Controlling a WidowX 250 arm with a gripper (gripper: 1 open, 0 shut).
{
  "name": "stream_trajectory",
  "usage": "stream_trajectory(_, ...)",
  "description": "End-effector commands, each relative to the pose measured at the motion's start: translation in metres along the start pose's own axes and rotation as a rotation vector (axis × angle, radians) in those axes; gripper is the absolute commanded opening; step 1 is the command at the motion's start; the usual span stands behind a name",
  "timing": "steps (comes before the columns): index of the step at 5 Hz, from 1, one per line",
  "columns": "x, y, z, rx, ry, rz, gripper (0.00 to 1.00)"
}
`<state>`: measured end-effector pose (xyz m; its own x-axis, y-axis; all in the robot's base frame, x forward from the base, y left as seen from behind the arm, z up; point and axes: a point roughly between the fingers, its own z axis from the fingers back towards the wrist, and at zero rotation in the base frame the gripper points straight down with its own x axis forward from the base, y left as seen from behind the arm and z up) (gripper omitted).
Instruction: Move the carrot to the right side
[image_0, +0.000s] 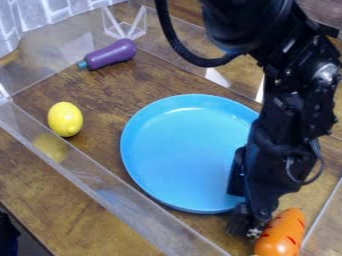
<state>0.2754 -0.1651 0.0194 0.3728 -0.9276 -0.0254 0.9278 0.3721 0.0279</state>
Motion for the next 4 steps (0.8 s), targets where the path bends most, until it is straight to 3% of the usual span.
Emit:
stream_trajectory(1, 0.011, -0.007, 0.002, -0.009, -0.021, 0.074, 1.0)
stream_trajectory(2, 0.017, -0.012, 0.001, -0.019, -0.024, 0.165, 1.0)
stream_trajectory(4, 0.012, -0.023, 0.0, -0.035, -0.025, -0.003, 1.0)
